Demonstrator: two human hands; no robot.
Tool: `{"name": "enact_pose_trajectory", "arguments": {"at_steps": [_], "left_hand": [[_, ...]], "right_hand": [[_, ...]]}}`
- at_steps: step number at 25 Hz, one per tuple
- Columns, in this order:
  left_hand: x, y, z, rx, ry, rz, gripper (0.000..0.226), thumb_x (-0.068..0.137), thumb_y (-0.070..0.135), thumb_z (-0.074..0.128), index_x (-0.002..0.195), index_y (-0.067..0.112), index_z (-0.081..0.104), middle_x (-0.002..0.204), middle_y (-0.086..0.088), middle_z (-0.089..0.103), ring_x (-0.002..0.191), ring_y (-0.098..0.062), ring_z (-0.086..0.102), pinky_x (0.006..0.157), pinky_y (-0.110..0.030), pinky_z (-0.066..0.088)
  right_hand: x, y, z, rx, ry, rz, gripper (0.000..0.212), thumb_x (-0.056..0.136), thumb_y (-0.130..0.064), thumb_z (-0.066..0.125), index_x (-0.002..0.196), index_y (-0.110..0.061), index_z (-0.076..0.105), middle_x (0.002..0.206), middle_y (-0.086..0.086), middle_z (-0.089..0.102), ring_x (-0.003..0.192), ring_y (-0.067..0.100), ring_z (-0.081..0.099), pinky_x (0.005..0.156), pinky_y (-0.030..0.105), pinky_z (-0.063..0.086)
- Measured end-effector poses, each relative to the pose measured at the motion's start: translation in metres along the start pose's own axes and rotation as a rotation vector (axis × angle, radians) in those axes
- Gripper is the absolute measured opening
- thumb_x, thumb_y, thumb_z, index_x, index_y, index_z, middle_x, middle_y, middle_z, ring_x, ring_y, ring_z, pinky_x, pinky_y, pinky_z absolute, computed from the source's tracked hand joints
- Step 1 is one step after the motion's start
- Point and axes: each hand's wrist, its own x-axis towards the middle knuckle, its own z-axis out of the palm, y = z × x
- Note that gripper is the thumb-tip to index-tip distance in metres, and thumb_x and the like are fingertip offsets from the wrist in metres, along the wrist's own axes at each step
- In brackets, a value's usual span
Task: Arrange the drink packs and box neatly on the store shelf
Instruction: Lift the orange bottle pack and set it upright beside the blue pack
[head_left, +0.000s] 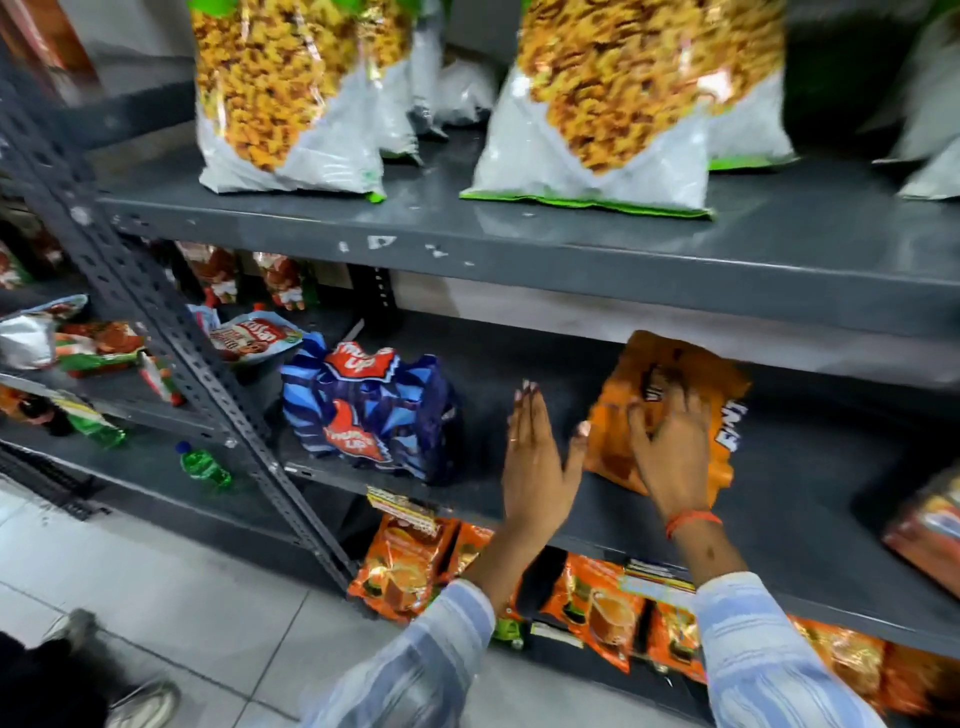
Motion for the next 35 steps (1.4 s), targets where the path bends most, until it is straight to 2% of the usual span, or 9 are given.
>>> {"name": "enact_pose_trajectory", "arguments": {"at_steps": [4,9,13,15,21,25,28,31,35], "left_hand": [[0.007,0.046,0.055,-0.147,-0.156,-0.235,0.078,0.091,0.037,0.054,0.146,-0.001,0.014,0.155,-0.025,0.022,0.144,-0.035,0.022,0.117,-0.041,0.020],[0.016,0.061,0.067,-0.206,-0.045,-0.379,0.083,0.076,0.055,0.055,0.136,-0.001,0.035,0.137,-0.027,0.045,0.127,-0.042,0.044,0.103,-0.048,0.039],[0.017,0.063,0.070,-0.315,-0.016,-0.405,0.082,0.068,0.059,0.057,0.123,-0.001,0.045,0.125,-0.025,0.054,0.116,-0.039,0.054,0.097,-0.050,0.044],[0.016,0.063,0.071,-0.402,-0.023,-0.444,0.065,0.078,0.041,0.070,0.123,0.002,0.045,0.126,-0.023,0.056,0.115,-0.038,0.055,0.098,-0.050,0.045],[-0.009,0.078,0.087,-0.694,0.034,-0.567,0.077,0.060,0.049,0.069,0.113,-0.003,0.046,0.115,-0.024,0.062,0.105,-0.035,0.062,0.090,-0.044,0.051],[-0.017,0.077,0.097,-0.637,-0.101,-0.548,0.064,0.066,0.050,0.071,0.089,-0.006,0.052,0.100,-0.036,0.063,0.097,-0.045,0.062,0.076,-0.037,0.047],[-0.023,0.078,0.098,-0.515,-0.095,-0.421,0.039,0.079,0.023,0.074,0.106,-0.002,0.060,0.115,-0.024,0.062,0.114,-0.036,0.056,0.096,-0.048,0.047],[-0.019,0.068,0.088,-0.436,0.012,-0.370,0.049,0.081,0.008,0.068,0.127,0.004,0.049,0.130,-0.020,0.053,0.126,-0.034,0.046,0.107,-0.051,0.038],[-0.001,0.059,0.067,-0.570,-0.005,-0.309,0.078,0.089,0.020,0.060,0.149,0.012,0.012,0.157,-0.013,0.023,0.144,-0.029,0.026,0.118,-0.040,0.025]], "right_hand": [[0.006,0.069,-0.031,0.150,-0.133,0.234,0.059,0.086,-0.020,0.060,0.135,0.004,0.039,0.141,0.028,0.043,0.130,0.042,0.041,0.111,0.044,0.031],[-0.013,0.082,-0.025,0.669,-0.067,0.611,0.045,0.088,-0.025,0.063,0.127,-0.007,0.051,0.128,0.018,0.059,0.114,0.029,0.058,0.089,0.027,0.041],[-0.013,0.081,-0.020,0.751,-0.063,0.753,0.045,0.087,-0.039,0.061,0.124,-0.015,0.055,0.125,0.017,0.063,0.110,0.036,0.060,0.095,0.051,0.049],[-0.012,0.085,-0.023,0.694,-0.039,0.731,0.042,0.087,-0.039,0.060,0.121,-0.015,0.058,0.121,0.019,0.065,0.107,0.040,0.061,0.093,0.050,0.051],[0.015,0.091,-0.067,0.576,-0.028,0.549,0.026,0.081,-0.037,0.068,0.101,-0.021,0.068,0.093,0.010,0.070,0.085,0.025,0.063,0.075,0.031,0.045],[0.057,0.086,-0.096,0.294,-0.214,0.115,0.037,0.078,-0.028,0.072,0.112,-0.015,0.067,0.110,0.012,0.071,0.107,0.032,0.062,0.097,0.043,0.048],[0.063,0.081,-0.100,0.174,-0.376,-0.111,0.049,0.076,-0.023,0.074,0.124,-0.019,0.061,0.126,0.011,0.065,0.119,0.029,0.057,0.104,0.044,0.045],[0.062,0.086,-0.101,0.169,-0.471,-0.295,0.054,0.076,-0.017,0.075,0.127,-0.022,0.058,0.130,0.010,0.061,0.123,0.029,0.054,0.105,0.038,0.044],[0.045,0.096,-0.092,0.353,-0.302,0.001,0.067,0.079,-0.041,0.069,0.138,-0.023,0.043,0.143,0.003,0.046,0.129,0.017,0.042,0.105,0.034,0.038]]}}
